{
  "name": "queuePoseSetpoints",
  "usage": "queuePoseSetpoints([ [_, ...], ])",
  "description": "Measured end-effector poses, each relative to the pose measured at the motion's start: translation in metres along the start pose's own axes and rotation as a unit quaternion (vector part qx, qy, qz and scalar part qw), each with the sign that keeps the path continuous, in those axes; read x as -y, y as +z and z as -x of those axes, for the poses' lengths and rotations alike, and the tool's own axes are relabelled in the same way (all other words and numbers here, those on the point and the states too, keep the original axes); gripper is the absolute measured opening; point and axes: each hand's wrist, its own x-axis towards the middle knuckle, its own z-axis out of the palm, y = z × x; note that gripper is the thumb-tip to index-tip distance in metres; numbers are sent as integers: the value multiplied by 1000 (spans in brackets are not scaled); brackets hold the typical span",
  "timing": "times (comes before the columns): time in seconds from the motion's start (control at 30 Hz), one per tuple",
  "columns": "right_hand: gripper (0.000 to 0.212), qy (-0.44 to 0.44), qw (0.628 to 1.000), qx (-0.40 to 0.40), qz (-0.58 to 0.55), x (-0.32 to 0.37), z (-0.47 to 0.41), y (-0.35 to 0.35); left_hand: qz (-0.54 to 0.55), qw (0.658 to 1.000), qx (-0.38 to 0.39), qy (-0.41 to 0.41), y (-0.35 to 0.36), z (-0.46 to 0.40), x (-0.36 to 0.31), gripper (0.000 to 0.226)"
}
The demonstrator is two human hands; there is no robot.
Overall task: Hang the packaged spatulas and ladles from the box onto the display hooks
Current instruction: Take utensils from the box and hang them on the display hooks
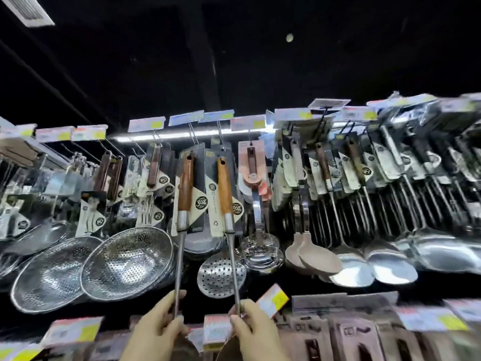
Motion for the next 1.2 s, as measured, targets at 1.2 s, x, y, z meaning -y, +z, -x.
queuePoseSetpoints([
  [1.2,21,22,976,-185,113,-10,-73,-239,20,998,64,6,140,-19,-94,36],
])
